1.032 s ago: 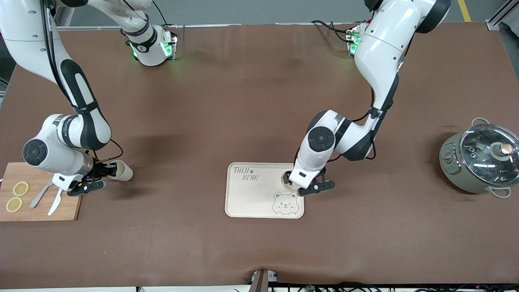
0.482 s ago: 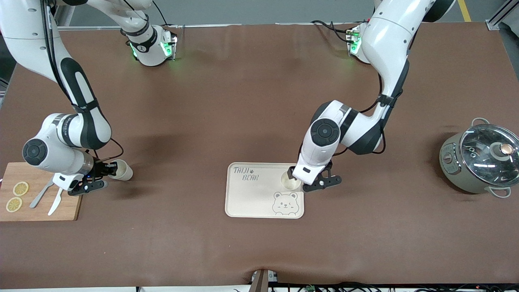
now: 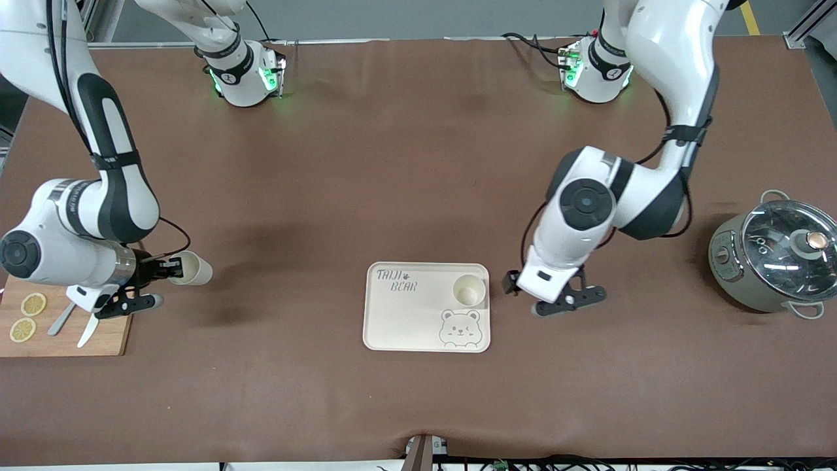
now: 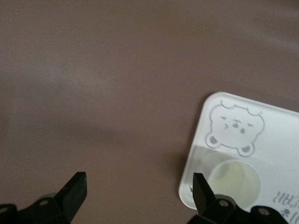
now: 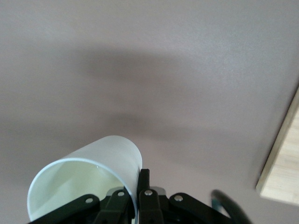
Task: Place white IKEA cup upright on tray with both arms
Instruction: 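Open the left gripper and withdraw while the right gripper lifts its cup, then carry the cup to the tray while the left gripper returns to rest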
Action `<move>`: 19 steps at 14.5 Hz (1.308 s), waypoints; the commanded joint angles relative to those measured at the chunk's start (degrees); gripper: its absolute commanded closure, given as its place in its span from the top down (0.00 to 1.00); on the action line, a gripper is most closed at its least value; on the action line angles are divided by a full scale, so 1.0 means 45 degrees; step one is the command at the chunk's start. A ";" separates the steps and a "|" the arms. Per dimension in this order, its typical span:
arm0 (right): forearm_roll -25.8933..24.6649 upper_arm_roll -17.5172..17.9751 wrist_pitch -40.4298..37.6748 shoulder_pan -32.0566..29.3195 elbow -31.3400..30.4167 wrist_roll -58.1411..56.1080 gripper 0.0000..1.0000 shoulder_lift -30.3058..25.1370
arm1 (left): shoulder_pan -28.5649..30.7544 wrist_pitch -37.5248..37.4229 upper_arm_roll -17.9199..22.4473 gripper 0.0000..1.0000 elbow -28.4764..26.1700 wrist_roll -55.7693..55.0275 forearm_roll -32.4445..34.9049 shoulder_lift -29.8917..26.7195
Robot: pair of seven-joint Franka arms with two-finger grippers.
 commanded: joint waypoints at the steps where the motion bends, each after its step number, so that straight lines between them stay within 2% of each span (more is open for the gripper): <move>1: 0.0249 -0.0025 -0.1223 0.0891 0.0929 0.2109 0.00 -0.0224 | 0.0769 -0.0133 -0.0131 1.00 -0.0104 0.0739 0.0199 -0.0462; 3: 0.0540 -0.0006 -0.2102 0.1516 0.1417 0.4001 0.00 -0.0381 | 0.1297 -0.0211 -0.0150 1.00 -0.0142 0.1909 0.0237 -0.0658; 5: 0.1397 -0.0025 -0.2398 0.2218 0.1925 0.5876 0.00 -0.0382 | 0.1357 -0.0386 -0.0015 1.00 -0.0123 0.2402 0.0374 -0.0853; 9: 0.1947 -0.0025 -0.1971 0.3781 0.2629 0.9510 0.00 -0.0226 | 0.2311 -0.1497 -0.0091 1.00 -0.0123 0.4039 0.0394 -0.2043; 11: 0.2299 -0.0045 -0.1076 0.4523 0.2748 1.1015 0.00 -0.0128 | 0.2782 -0.2335 -0.0170 1.00 -0.0259 0.5015 0.0394 -0.2687; 12: 0.2300 -0.0045 -0.0510 0.4856 0.2748 1.1661 0.00 0.0027 | 0.3325 -0.2862 -0.0402 1.00 -0.0260 0.5446 0.0375 -0.2903; 14: 0.2262 -0.0045 0.0798 0.5481 0.2845 1.2697 0.00 0.0591 | 0.4923 -0.3510 -0.2154 1.00 -0.0299 0.6053 0.0336 -0.3236; 15: 0.2261 -0.0045 0.1268 0.5774 0.3136 1.3070 0.00 0.0962 | 0.5222 -0.3957 -0.2587 1.00 -0.0299 0.6113 0.0316 -0.3372; 19: 0.2183 -0.0084 0.1681 0.6673 0.4659 1.4866 0.00 0.2486 | 0.5283 -0.4839 -0.2865 1.00 -0.0649 0.6348 -0.0424 -0.4211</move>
